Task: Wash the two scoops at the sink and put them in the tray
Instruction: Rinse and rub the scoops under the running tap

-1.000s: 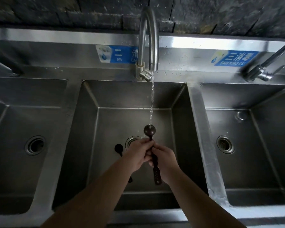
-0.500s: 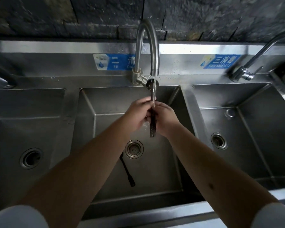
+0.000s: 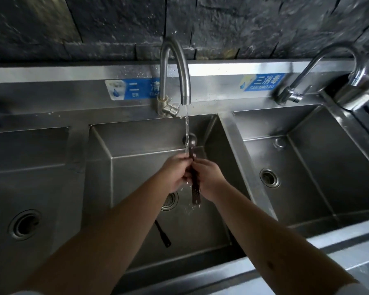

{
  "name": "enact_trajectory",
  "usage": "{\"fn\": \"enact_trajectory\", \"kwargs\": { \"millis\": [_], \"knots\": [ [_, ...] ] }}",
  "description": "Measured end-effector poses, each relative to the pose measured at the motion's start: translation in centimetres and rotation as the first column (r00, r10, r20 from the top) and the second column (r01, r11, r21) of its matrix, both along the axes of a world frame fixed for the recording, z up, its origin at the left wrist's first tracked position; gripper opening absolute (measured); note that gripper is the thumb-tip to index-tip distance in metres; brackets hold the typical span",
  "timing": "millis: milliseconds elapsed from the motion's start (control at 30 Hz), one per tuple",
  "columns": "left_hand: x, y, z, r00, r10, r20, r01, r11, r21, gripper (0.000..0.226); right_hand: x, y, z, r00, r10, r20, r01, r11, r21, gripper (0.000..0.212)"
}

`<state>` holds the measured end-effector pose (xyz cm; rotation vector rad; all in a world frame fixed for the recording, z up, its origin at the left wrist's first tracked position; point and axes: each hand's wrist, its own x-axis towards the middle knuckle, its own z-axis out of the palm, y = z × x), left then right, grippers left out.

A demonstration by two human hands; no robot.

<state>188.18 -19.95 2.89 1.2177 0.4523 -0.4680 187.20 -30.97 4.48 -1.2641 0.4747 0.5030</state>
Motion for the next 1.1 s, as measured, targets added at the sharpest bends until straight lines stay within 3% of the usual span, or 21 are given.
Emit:
{"fn": "enact_trajectory", "kwargs": {
  "millis": [233, 433, 567, 633, 733, 833, 1000, 1100],
  "knots": [
    [-7.2, -3.8, -3.5, 0.925, -0.039, -0.378, 0.000, 0.995, -0.102, 0.012, -6.9, -3.8, -3.2, 0.967, -0.008, -0.254, -0.082, 0.937, -0.340, 0.019],
    [-9.4, -7.4, -2.7, 0.927, -0.059, -0.371, 0.016, 0.993, -0.117, 0.013, -9.1, -7.3, -3.3, 0.951, 0.234, -0.202, -0.309, 0.734, -0.604, 0.019],
    [-8.1, -10.0, -1.5, 0.968, -0.078, -0.237, 0.070, 0.997, -0.042, 0.022, -8.2, -10.8, -2.6, 0.950, 0.295, -0.105, -0.296, 0.733, -0.613, 0.030],
    [-6.8, -12.4, -0.6, 0.980, -0.086, -0.180, 0.089, 0.996, 0.007, 0.014, -7.1, -13.2, -2.3, 0.955, 0.292, -0.044, -0.260, 0.758, -0.598, 0.028],
    [-4.4, -16.9, 0.5, 0.989, -0.081, -0.126, 0.090, 0.994, 0.069, 0.002, -4.9, -17.9, -1.9, 0.975, 0.223, 0.001, -0.184, 0.808, -0.560, 0.017],
    [-2.0, -22.3, 1.0, 0.988, -0.106, -0.111, 0.112, 0.993, 0.043, 0.011, -2.4, -23.8, -2.1, 0.990, 0.134, 0.032, -0.092, 0.814, -0.574, 0.015],
    [2.2, -32.1, -1.1, 0.984, -0.140, -0.109, 0.154, 0.980, 0.130, 0.015, 1.3, -33.1, -4.4, 0.998, 0.040, -0.053, -0.062, 0.850, -0.523, 0.012],
    [4.0, -36.4, -4.8, 0.963, -0.171, -0.208, 0.205, 0.967, 0.153, 0.016, 3.3, -37.5, -7.7, 0.979, 0.091, -0.185, -0.180, 0.812, -0.555, 0.012]
  ]
}}
